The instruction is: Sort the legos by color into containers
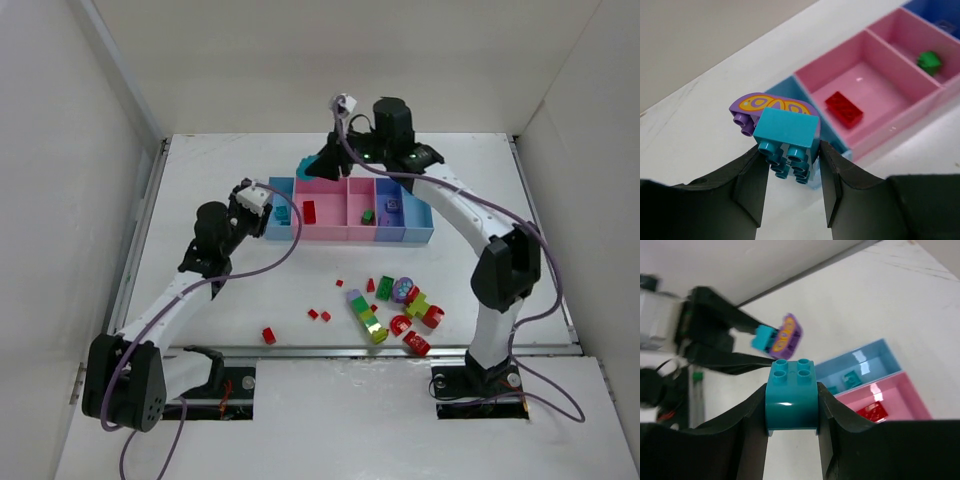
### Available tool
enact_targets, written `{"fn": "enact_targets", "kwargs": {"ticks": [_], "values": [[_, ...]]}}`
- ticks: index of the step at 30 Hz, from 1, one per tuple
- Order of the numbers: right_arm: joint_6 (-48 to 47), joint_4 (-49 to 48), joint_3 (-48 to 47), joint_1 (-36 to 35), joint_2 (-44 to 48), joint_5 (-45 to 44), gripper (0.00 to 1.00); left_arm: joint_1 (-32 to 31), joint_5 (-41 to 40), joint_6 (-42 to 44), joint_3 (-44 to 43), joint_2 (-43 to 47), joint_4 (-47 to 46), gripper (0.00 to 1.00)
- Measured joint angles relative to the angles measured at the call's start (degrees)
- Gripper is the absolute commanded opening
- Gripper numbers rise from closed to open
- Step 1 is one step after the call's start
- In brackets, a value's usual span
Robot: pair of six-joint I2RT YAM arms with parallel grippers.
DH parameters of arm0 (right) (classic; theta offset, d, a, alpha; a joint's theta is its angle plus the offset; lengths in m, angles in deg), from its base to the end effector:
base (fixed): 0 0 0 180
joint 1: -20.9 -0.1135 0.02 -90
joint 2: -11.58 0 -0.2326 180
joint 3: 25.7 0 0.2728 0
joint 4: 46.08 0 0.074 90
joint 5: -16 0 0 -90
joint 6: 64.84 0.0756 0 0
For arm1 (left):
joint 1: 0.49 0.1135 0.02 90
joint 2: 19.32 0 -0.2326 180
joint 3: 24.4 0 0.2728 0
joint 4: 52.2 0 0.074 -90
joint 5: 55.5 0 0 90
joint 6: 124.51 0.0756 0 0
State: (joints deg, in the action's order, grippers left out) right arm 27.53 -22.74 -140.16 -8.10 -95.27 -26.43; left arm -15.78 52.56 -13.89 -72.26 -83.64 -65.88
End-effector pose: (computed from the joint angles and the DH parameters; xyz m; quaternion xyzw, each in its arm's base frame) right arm 0.3911 0.2806 0.3384 -0.4049 0.6538 0.4589 0.4449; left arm 0.3088 -0.1087 0.2388 0.3234 0.6469 -0.0818 0.6857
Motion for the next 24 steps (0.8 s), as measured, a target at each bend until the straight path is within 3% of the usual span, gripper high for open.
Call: {"fn": "enact_targets", "kwargs": {"ticks": [8,14,17,19,20,22,24], "values": [[5.2,-1.0,-12.2,-8.4,-12.9,-22.2,0.00,1.2,-21.8,-2.6,3.7,2.5,-5.7,0.00],[10.7,-0.7,-17.6,-10.4,-24.2,-32.5,0.00,4.0,-28.0,-3.3,6.1,3.0,-7.0,0.00],[11.9,-0.4,-19.5,-10.4,-28.5,-35.3,0.06,4.2,-29.0,-3.6,6.8,3.1,-7.3,0.00],[12.6,-0.4,-20.4,-10.4,-30.6,-36.9,0.13,4.2,-29.1,-3.7,7.3,3.2,-7.7,0.00],[12.8,-0.3,-20.4,-10.4,-31.1,-37.3,0.27,4.2,-29.1,-3.7,7.5,3.2,-7.8,0.00],[13.0,-0.1,-20.4,-10.4,-31.6,-38.0,0.41,4.2,-29.0,-3.8,7.8,3.2,-8.1,0.00],[13.2,0.1,-20.5,-10.4,-31.6,-38.1,0.64,4.2,-28.9,-3.8,8.0,3.2,-8.3,0.00]]}}
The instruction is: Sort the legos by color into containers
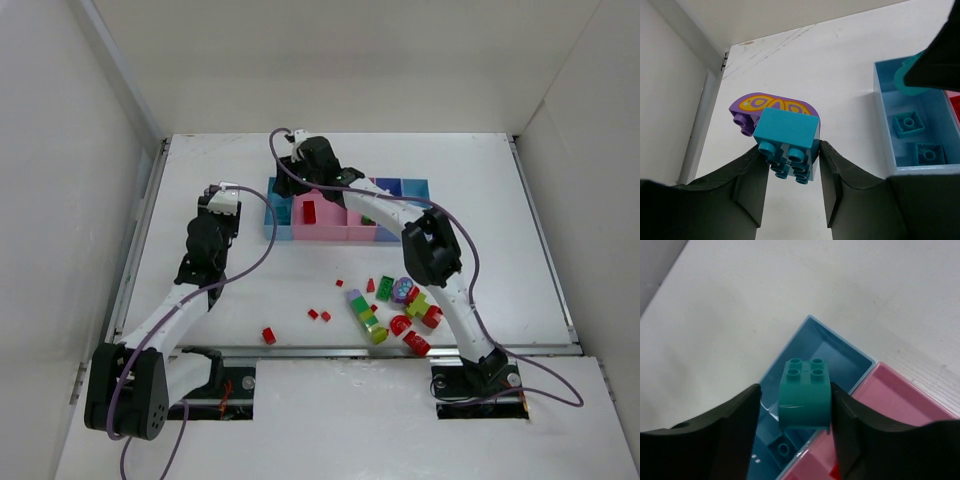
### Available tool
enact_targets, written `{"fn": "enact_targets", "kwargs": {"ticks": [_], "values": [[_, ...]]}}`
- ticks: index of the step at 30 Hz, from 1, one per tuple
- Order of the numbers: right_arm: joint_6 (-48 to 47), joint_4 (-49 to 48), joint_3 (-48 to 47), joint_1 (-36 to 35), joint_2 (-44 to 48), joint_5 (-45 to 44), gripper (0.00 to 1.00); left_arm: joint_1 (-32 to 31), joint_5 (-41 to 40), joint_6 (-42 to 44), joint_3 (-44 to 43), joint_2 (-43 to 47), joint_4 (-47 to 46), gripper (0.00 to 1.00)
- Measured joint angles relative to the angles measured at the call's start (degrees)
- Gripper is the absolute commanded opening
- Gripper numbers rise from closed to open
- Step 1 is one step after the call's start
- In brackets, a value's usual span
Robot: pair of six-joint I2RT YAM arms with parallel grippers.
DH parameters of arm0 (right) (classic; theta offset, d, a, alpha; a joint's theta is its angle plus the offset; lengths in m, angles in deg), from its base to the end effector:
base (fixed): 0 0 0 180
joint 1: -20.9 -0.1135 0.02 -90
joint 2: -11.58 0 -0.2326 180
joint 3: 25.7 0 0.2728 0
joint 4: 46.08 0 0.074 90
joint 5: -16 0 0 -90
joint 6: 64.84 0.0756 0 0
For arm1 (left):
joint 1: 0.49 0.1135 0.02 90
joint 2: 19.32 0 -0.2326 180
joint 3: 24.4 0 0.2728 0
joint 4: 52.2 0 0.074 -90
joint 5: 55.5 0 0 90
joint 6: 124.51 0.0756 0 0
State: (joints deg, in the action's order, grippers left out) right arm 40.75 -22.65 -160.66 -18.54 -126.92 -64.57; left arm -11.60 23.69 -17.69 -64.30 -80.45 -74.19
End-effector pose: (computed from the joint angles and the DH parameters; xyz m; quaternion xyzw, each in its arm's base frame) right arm 0.4547 0.3900 0.1834 -0.2176 0.8224 0.3028 0.4297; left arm 0.3071 -0.0459 0.2204 0.1037 0.6948 0.1014 0.7044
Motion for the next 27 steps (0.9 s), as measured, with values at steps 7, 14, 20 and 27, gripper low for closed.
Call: {"fn": "enact_targets", "kwargs": {"ticks": [7,14,20,27], "values": [[0.7,-0.6,-2.4,0.0,0.0,1.6,1.00,0.0,2.2,1.0,0.1,0.0,-1.6,0.00],[-0.6,-0.4,-3.6,0.2,0.7,4.1,1.00,0.0,9.0,3.4,0.1,0.0,-2.4,0.00],[-2.1,0.2,1.0,4.3,9.8,20.7,1.00,0.0,31.3,11.8,0.1,2.3,-2.3,0.00],[-7.5,-1.0,14.0,12.0,27.4,39.6,0.97,0.0,59.9,23.0,-8.3,-1.4,5.9,0.00]]}}
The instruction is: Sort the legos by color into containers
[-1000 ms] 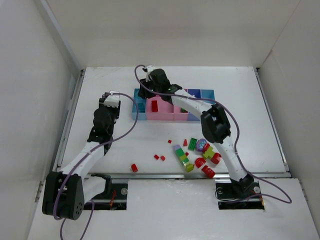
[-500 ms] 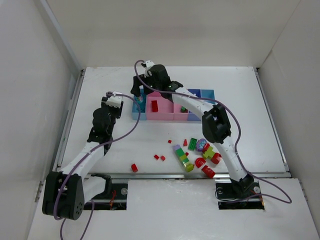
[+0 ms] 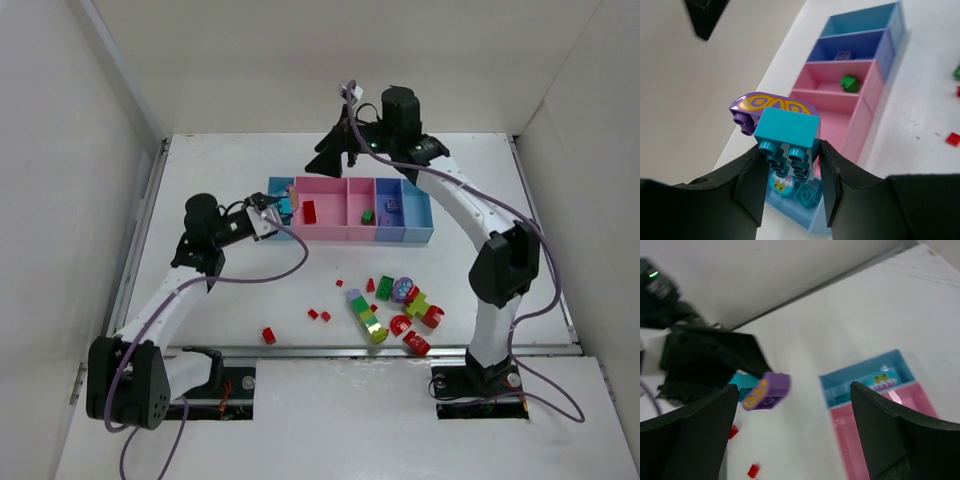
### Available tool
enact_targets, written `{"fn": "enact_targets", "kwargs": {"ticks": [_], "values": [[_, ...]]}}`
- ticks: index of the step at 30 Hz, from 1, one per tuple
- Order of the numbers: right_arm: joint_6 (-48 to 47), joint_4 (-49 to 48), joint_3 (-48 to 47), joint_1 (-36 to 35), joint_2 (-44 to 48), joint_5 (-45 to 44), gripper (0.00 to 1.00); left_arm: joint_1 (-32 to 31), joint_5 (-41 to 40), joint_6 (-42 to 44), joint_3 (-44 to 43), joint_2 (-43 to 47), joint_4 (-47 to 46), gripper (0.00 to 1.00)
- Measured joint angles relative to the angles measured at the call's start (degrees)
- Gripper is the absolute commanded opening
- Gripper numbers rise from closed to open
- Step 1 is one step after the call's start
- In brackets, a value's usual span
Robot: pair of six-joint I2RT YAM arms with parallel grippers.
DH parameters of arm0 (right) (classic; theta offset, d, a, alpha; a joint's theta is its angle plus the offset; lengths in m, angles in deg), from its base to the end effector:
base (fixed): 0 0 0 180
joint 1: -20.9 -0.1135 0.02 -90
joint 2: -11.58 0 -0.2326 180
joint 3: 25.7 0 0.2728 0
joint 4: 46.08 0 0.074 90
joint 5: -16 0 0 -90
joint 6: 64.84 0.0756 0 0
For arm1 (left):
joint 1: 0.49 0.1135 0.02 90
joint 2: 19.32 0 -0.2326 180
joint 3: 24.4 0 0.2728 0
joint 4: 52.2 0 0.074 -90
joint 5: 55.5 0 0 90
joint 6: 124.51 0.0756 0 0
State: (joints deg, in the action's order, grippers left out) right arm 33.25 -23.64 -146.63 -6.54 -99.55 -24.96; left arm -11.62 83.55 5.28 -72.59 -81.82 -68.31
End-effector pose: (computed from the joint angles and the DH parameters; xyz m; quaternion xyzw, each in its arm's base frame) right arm 0.4114 0.2780 0.3499 -0.3750 0.6566 0.4820 0.4426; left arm 0.2837 -0.1140 0.2563 0.5413 0.4435 -0.1182 0.7045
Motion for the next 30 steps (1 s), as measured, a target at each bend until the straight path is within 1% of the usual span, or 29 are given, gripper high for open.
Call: {"fn": "enact_targets", "kwargs": {"ticks": [3,5,9,13,17,18,20,21,22,23,25,26,27,28,29,30], "values": [[-1.0,0.4,1.4,-0.9,1.7,6.6,0.96,0.0,7.7,3.8,-6.4,-4.4,4.3,0.00],[-1.3,0.8,1.9,-1.7,1.2,10.1,0.96,0.0,11.1,6.3,-9.0,-5.9,7.0,0.00],[-1.7,2.3,3.7,-2.7,0.1,14.7,0.96,-0.4,14.7,10.6,-12.4,-7.3,11.8,0.00],[-1.9,3.5,5.7,-2.5,0.0,16.4,0.96,-1.4,16.5,13.9,-13.7,-7.7,14.8,0.00],[-1.9,3.7,6.1,-2.2,0.0,18.3,0.84,-1.7,17.4,15.8,-13.7,-7.7,16.5,0.00],[-1.9,3.7,6.1,-2.2,0.0,19.1,0.74,-1.7,17.6,16.2,-13.7,-7.7,16.7,0.00],[-1.9,3.7,6.1,-2.2,0.0,20.3,0.61,-1.9,17.6,16.8,-13.7,-7.7,16.9,0.00],[-1.9,3.7,6.0,-2.2,0.0,20.9,0.52,-2.0,17.6,17.0,-13.7,-7.7,17.1,0.00],[-2.1,3.6,5.9,-2.2,-0.1,20.9,0.49,-2.1,17.9,17.3,-13.7,-7.7,17.2,0.00],[-2.0,3.6,5.9,-2.1,-0.3,20.9,0.48,-2.4,18.0,17.6,-13.7,-7.5,17.4,0.00],[-1.8,3.8,5.9,-2.0,-0.4,21.5,0.47,-2.7,17.5,18.3,-13.7,-7.3,17.8,0.00],[-1.8,3.8,5.9,-1.9,-0.4,21.5,0.46,-2.8,17.1,18.5,-13.7,-7.3,17.8,0.00],[-1.8,3.8,5.9,-1.9,-0.4,21.5,0.42,-3.1,16.7,18.6,-13.7,-7.2,17.8,0.00],[-1.8,3.8,5.9,-1.8,-0.4,21.6,0.37,-3.2,16.3,18.7,-13.7,-7.1,17.8,0.00],[-1.8,3.8,5.9,-1.8,-0.4,21.6,0.22,-3.3,16.0,18.7,-13.7,-7.0,17.7,0.00],[-1.8,3.8,5.9,-1.8,-0.4,21.6,0.15,-3.5,15.7,18.7,-13.7,-7.0,17.8,0.00]]}}
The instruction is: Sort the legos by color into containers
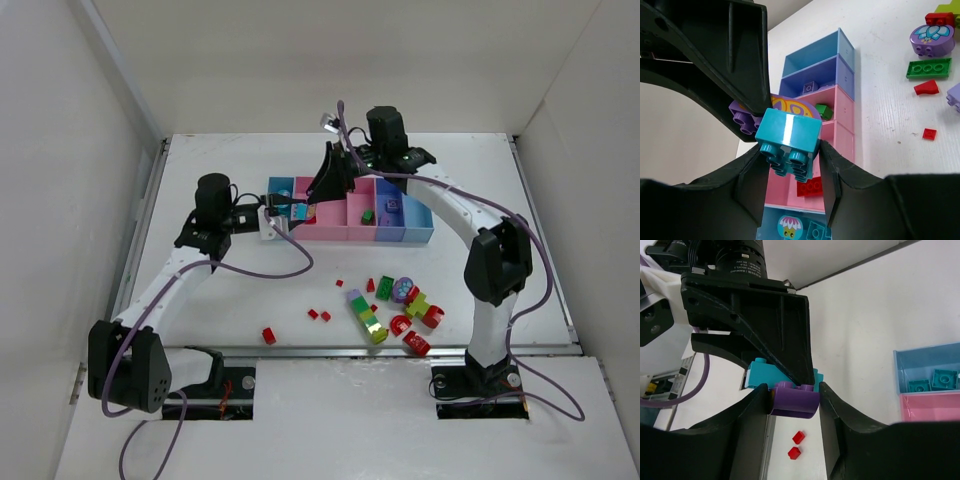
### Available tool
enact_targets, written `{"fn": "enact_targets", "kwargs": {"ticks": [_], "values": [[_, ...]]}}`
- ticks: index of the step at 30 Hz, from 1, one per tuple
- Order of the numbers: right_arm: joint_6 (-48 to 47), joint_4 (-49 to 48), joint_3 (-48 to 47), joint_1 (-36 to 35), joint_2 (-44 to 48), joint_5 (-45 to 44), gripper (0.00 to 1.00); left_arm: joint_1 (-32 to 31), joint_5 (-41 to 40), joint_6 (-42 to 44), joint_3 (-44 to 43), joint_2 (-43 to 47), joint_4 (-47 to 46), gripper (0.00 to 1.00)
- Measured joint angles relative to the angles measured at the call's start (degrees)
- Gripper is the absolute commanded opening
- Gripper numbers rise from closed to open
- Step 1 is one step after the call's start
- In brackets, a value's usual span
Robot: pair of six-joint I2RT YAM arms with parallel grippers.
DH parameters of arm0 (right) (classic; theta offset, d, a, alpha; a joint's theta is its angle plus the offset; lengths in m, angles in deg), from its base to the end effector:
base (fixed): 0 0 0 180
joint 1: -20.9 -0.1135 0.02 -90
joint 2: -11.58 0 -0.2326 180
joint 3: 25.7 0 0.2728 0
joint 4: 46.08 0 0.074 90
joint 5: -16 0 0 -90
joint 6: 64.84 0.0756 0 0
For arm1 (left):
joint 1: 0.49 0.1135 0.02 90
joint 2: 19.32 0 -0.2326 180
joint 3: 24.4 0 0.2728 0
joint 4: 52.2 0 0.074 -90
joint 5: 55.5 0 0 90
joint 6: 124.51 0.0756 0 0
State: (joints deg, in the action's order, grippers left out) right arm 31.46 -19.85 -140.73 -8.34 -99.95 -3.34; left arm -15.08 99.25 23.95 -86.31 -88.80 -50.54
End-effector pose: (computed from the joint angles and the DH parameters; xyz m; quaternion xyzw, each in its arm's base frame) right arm 0.3744 0.2913 0.3083 -0.4490 0.6020 0.5964 0.2834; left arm 0.2864 -0.1452 0.2784 0.6617 0.3105 -0.1739 0.6600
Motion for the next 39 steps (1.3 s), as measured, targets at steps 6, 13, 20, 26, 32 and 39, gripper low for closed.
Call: {"fn": "enact_targets", "kwargs": {"ticks": [6,13,20,26,32,39], "values": [[0.0,0.0,0.0,0.0,0.0,-0.8,0.00,-0.1,-1.4,-0.7,0.1,0.2,0.0,0.00],[-0.1,1.5,7.1,2.3,4.5,-10.9,0.00,-0.3,-11.4,-10.4,1.9,0.0,-3.8,0.00],[3.9,4.3,19.2,13.5,10.9,-32.1,0.00,1.8,-21.9,-20.2,1.9,-0.2,-11.3,0.00],[7.5,5.1,21.2,13.4,15.4,-58.3,0.00,1.8,-25.8,-26.4,1.9,-1.4,-13.2,0.00],[7.4,5.9,19.9,11.0,13.4,-69.8,0.00,1.8,-26.9,-28.6,1.9,-1.7,-13.2,0.00],[6.8,9.6,19.5,11.2,7.9,-73.7,0.42,1.8,-27.6,-29.2,2.1,-1.7,-13.4,0.00]]}}
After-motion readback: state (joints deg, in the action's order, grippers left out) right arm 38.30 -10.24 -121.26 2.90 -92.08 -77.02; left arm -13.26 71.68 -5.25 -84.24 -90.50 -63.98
